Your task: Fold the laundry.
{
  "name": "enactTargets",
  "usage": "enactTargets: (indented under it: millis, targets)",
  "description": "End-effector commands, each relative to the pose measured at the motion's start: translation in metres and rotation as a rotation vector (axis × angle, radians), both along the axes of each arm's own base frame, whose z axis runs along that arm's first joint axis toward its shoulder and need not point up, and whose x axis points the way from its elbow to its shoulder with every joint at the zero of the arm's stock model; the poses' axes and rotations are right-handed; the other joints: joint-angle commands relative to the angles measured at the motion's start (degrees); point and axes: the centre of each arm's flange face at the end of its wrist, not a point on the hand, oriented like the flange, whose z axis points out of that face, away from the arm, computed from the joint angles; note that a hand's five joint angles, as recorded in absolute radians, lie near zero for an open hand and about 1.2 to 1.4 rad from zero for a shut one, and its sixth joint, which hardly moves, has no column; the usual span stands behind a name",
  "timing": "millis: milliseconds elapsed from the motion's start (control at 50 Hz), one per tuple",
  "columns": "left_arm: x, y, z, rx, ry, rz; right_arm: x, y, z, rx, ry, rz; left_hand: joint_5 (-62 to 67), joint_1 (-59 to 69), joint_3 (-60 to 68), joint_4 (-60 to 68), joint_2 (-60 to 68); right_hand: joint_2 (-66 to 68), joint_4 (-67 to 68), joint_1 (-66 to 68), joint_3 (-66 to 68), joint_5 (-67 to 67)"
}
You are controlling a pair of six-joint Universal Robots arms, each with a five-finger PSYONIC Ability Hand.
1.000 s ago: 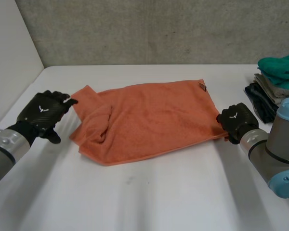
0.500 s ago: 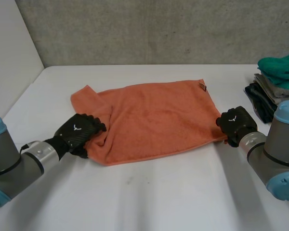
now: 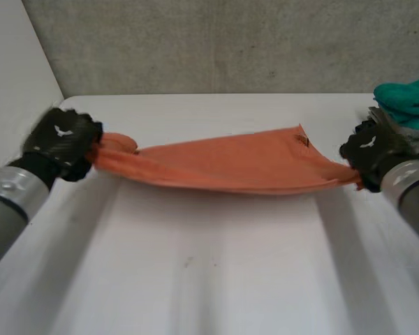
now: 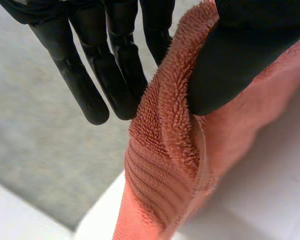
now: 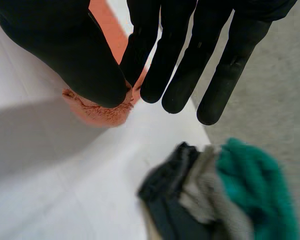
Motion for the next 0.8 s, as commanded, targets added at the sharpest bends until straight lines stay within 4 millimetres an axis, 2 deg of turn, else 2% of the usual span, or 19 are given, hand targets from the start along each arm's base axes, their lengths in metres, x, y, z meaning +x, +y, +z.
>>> enactTargets:
  millis: [20,40,100,160,200,220,260,280,300,360,440,480,500,560,580,640,660,740,800]
  targets:
    - [0.012,0.037,0.02,0.012,-0.013,0.096,-0.013,0.047,0.056,-0.039,0.102,0.023,4.73,5.16,5.24,5.32,5.34,12.48,11.28,15.44,11.78,13.38]
    - [0.012,0.04,0.018,0.025,-0.02,0.095,-0.014,0.053,0.058,-0.032,0.122,0.029,3.05,3.49,3.57,3.64,3.66,12.48,11.28,15.44,11.78,13.38]
    - [0.013,0.047,0.006,0.076,-0.063,0.096,-0.015,0.054,0.054,-0.007,0.143,0.032,-9.89,-9.46,-9.38,-9.3,-9.28,12.48,11.28,15.44,11.78,13.38]
    - [0.012,0.047,-0.012,0.119,-0.124,0.084,-0.014,0.047,0.042,0.034,0.168,0.028,-10.59,-10.15,-10.08,-10.0,-9.98,12.48,11.28,15.44,11.78,13.38]
    - [0.011,0.041,-0.024,0.151,-0.159,0.078,-0.013,0.036,0.026,0.084,0.19,0.014,-10.09,-9.65,-9.57,-9.5,-9.48,12.48,11.28,15.44,11.78,13.38]
    - [0.011,0.035,-0.039,0.19,-0.192,0.073,-0.013,0.032,0.021,0.095,0.197,0.007,-9.42,-8.98,-8.9,-8.83,-8.81,12.48,11.28,15.44,11.78,13.38]
    - [0.01,0.029,-0.053,0.222,-0.217,0.064,-0.011,0.019,0.004,0.135,0.217,-0.018,-5.08,-4.64,-4.56,-4.48,-4.47,12.48,11.28,15.44,11.78,13.38]
    - [0.008,0.023,-0.063,0.238,-0.235,0.058,-0.011,0.014,-0.001,0.143,0.221,-0.025,7.95,8.39,8.46,8.54,8.56,12.48,11.28,15.44,11.78,13.38]
    - [0.007,0.019,-0.067,0.238,-0.243,0.053,-0.01,0.009,-0.007,0.147,0.224,-0.03,15.57,16.01,16.09,16.17,16.19,12.48,11.28,15.44,11.78,13.38]
    - [0.005,0.005,-0.08,0.252,-0.268,0.048,-0.005,-0.009,-0.021,0.135,0.238,-0.053,16.13,16.57,16.65,16.73,16.74,12.48,11.28,15.44,11.78,13.38]
    - [-0.001,-0.014,-0.082,0.214,-0.27,0.04,-0.002,-0.029,-0.032,0.102,0.237,-0.09,16.13,16.57,16.65,16.73,16.74,12.48,11.28,15.44,11.78,13.38]
    - [-0.005,-0.025,-0.073,0.161,-0.252,0.041,0.001,-0.043,-0.032,0.057,0.217,-0.102,16.13,16.57,16.65,16.73,16.74,12.48,11.28,15.44,11.78,13.38]
    - [-0.008,-0.036,-0.062,0.097,-0.236,0.045,0.003,-0.047,-0.031,0.041,0.211,-0.102,16.13,16.57,16.65,16.73,16.74,12.48,11.28,15.44,11.78,13.38]
    - [-0.013,-0.046,-0.05,0.035,-0.221,0.044,0.014,-0.054,-0.027,-0.009,0.184,-0.092,16.13,16.57,16.65,16.73,16.74,12.48,11.28,15.44,11.78,13.38]
    - [-0.02,-0.044,-0.046,0.025,-0.225,0.023,0.017,-0.054,-0.027,-0.013,0.18,-0.086,16.13,16.57,16.65,16.73,16.74,12.48,11.28,15.44,11.78,13.38]
    - [-0.034,-0.029,-0.049,0.052,-0.24,-0.029,0.026,-0.05,-0.026,-0.019,0.16,-0.065,-15.54,-15.11,-15.03,-14.95,-14.93,12.48,11.28,15.44,11.78,13.38]
    - [-0.038,-0.017,-0.05,0.087,-0.238,-0.052,0.026,-0.049,-0.027,-0.016,0.156,-0.066,-23.13,-22.69,-22.61,-22.54,-22.52,12.48,11.28,15.44,11.78,13.38]
    - [-0.028,0.012,-0.045,0.158,-0.229,-0.054,0.025,-0.048,-0.03,0.001,0.135,-0.074,-34.96,-34.52,-34.45,-34.37,-34.35,12.48,11.28,15.44,11.78,13.38]
    - [-0.02,0.025,-0.042,0.181,-0.212,-0.041,0.025,-0.048,-0.033,0.012,0.12,-0.079,-34.48,-34.04,-33.96,-33.89,-33.87,12.48,11.28,15.44,11.78,13.38]
